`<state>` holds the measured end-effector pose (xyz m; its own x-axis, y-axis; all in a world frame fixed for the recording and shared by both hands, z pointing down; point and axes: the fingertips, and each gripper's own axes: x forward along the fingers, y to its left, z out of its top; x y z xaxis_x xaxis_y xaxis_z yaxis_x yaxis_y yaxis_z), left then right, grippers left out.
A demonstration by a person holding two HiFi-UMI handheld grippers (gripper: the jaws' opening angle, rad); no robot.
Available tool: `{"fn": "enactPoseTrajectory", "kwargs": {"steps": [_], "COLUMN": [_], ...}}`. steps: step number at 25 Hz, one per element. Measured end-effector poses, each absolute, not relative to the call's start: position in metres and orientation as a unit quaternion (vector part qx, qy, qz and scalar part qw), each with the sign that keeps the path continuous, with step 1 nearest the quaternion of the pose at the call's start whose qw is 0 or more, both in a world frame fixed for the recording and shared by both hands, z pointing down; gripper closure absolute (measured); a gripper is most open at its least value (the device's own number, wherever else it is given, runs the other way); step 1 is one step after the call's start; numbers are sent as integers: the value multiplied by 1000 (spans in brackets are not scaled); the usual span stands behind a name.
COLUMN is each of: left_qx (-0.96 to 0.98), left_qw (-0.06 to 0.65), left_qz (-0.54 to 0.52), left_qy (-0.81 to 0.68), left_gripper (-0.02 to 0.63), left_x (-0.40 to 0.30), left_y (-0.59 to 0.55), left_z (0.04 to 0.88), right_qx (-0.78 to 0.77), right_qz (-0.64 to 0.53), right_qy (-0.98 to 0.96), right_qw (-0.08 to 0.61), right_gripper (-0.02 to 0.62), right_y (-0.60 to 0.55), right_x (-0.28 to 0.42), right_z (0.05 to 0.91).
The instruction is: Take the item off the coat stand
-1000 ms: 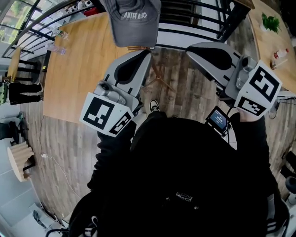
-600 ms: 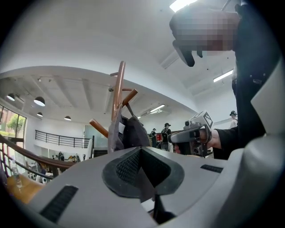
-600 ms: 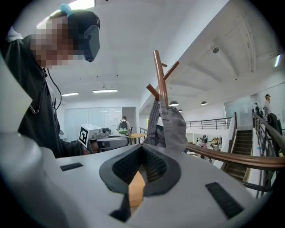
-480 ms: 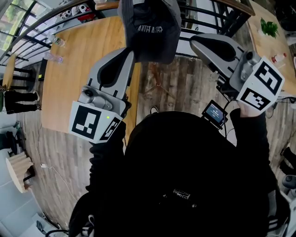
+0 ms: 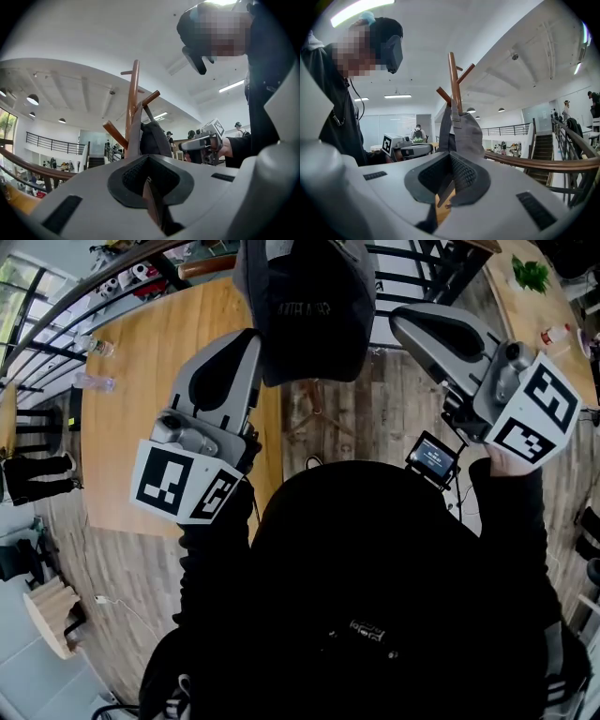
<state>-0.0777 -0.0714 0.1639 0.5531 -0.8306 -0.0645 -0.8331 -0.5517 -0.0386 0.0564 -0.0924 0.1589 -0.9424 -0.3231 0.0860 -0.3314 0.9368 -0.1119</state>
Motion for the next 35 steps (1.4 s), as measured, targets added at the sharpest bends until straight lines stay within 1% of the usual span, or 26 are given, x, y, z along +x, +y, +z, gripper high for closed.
{"fn": "enactPoseTrajectory", "kwargs": {"steps": [4,5,8,13,14,16,17,20,28,35], "left_qx": [-879,-880,-885,-892,-894,-898,-899,-903,-909,-910], "left_qw": [35,36,34,25,25,23,21,18,7,-18], "left_qz": [18,19,23,24,24,23,23,26,30,55], "left_qy": [476,473,465,450,447,440,436,429,416,410], "left_gripper": [604,576,533,528,528,512,500,489,424,381], "left_x": [-86,-85,-80,-79,-77,-74,-72,-72,-70,-74], "left_y": [-77,-76,-74,-72,-74,-77,-78,-80,-81,-88], "left_z": [157,156,161,169,171,174,174,172,175,180], "right_qx": [179,180,184,186,189,194,196,198,208,208], "right_qz": [64,64,60,65,66,69,70,74,78,84], "right_qy": [-981,-981,-981,-980,-980,-978,-978,-977,-974,-974], "right_qw": [33,32,21,20,20,20,19,20,33,44], "right_gripper": [583,583,583,575,567,510,492,461,378,336], "right_y": [-95,-95,-92,-88,-90,-93,-93,-92,-93,-100], "right_x": [60,62,65,58,58,59,59,56,49,41], "right_z": [151,150,152,155,156,158,159,157,160,169]}}
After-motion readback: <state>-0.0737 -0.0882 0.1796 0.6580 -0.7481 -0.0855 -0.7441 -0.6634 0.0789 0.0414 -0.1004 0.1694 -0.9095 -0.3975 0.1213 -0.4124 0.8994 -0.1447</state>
